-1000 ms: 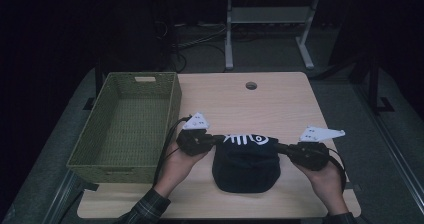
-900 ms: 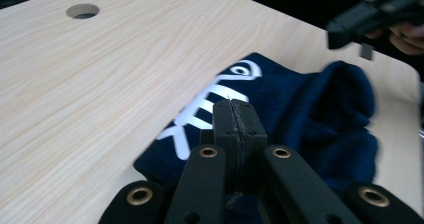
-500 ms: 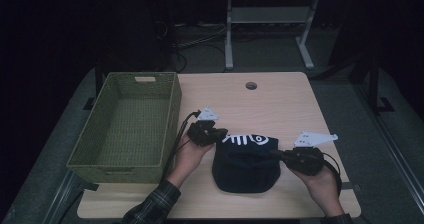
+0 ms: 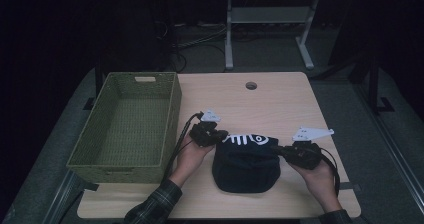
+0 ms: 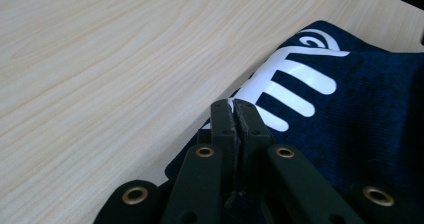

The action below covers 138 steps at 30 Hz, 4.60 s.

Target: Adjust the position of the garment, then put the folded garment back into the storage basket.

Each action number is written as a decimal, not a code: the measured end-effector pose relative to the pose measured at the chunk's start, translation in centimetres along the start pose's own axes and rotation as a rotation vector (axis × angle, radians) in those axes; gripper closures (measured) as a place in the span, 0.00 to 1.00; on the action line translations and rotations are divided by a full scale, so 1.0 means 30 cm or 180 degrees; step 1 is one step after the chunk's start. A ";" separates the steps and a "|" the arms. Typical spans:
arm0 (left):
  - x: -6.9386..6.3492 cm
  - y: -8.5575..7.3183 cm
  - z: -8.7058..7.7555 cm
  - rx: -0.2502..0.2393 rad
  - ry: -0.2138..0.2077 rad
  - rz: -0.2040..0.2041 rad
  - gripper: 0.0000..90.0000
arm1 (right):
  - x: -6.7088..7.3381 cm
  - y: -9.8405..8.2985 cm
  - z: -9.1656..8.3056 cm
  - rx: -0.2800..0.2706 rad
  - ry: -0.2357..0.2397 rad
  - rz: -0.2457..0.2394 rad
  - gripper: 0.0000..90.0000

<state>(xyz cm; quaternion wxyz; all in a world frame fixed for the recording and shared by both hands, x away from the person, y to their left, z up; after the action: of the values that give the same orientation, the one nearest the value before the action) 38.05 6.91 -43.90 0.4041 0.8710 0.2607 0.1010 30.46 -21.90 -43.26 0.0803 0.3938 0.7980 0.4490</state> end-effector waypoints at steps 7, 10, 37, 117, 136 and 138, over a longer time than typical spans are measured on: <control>0.002 -0.011 0.014 0.0049 -0.0012 -0.0022 0.98 | 0.072 -0.037 -0.008 0.0075 0.0060 -0.0093 1.00; 0.004 -0.015 0.023 0.0052 -0.0014 -0.0029 0.98 | 0.093 -0.061 0.000 0.0160 0.0061 -0.0115 1.00; 0.006 -0.025 0.152 0.0374 0.0107 0.0151 1.00 | 0.187 -0.179 0.088 0.0553 -0.0033 -0.0236 1.00; -0.054 -0.129 -0.026 0.0105 0.0056 -0.0282 0.19 | -0.115 -0.246 -0.009 0.0250 -0.1031 0.0362 0.11; -0.061 -0.174 0.036 0.0185 -0.0068 -0.0229 0.17 | -0.116 -0.245 -0.008 0.0257 -0.1016 0.0354 0.11; -0.065 -0.175 0.034 0.0185 -0.0072 -0.0188 0.18 | -0.116 -0.245 -0.008 0.0257 -0.1016 0.0354 0.11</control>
<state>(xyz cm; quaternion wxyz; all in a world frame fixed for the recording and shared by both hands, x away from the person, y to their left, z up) 34.84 8.03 -48.48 0.3844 0.8753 0.2846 0.0714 28.63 -26.60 -49.64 0.1652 0.5066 0.7695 0.3521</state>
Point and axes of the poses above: each handheld gripper's, and its own axes: z roughly forward along the jaws, y roughly out of its top, x roughly to its left, the point moved 2 cm from there along z, roughly forward along the jaws, and after that the axes turned 6 degrees about z, right-handed, at the moved point
